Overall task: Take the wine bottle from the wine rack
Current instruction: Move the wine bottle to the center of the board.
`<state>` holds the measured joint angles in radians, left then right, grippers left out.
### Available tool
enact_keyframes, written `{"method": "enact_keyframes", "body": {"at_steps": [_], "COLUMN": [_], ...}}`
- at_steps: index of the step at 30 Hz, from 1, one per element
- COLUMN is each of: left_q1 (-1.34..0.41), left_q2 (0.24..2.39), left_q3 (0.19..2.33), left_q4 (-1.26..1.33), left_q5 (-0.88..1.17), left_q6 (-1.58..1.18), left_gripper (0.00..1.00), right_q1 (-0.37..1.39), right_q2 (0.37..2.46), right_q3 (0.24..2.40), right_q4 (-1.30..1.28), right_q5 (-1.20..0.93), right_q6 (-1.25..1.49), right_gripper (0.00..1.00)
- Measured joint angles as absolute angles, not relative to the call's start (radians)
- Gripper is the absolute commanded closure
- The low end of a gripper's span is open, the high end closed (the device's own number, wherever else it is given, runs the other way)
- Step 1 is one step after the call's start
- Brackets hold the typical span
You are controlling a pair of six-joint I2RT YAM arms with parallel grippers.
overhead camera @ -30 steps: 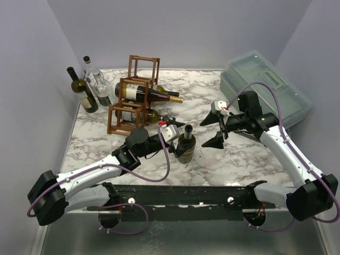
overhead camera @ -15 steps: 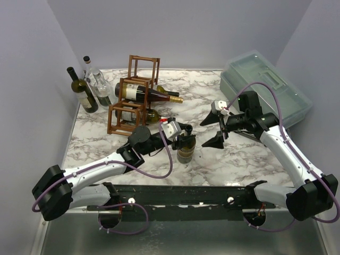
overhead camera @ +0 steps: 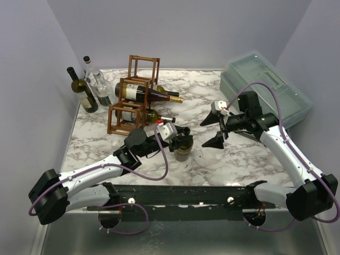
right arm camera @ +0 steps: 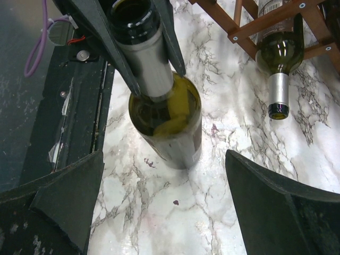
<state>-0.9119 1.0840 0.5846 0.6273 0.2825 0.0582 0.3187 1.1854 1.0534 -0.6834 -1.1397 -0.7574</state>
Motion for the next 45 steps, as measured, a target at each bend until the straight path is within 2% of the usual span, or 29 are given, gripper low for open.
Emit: {"method": "enact_keyframes", "body": {"at_steps": [11, 24, 35, 45], "left_q1": [-0.912, -0.912, -0.911, -0.911], "left_q2": [0.868, 0.696, 0.582, 0.515], "left_q3": [0.566, 0.647, 0.662, 0.692], "left_q4": [0.354, -0.059, -0.236, -0.338], "left_q5": [0.184, -0.167, -0.529, -0.659], "left_q6": [-0.039, -0.24, -0.285, -0.265], "left_gripper": [1.0, 1.0, 1.0, 1.0], "right_q1": [0.319, 0.318, 0.318, 0.318], "right_q2": [1.185, 1.193, 1.203, 1.206], "right_q3": [1.053, 1.053, 1.053, 1.053], "right_q4": [-0.683, -0.683, -0.684, -0.684], "right_q5": [-1.14, -1.14, -1.14, -1.14], "right_q6": [-0.76, -0.76, -0.76, -0.76], "right_gripper": [0.01, 0.01, 0.01, 0.01]}}
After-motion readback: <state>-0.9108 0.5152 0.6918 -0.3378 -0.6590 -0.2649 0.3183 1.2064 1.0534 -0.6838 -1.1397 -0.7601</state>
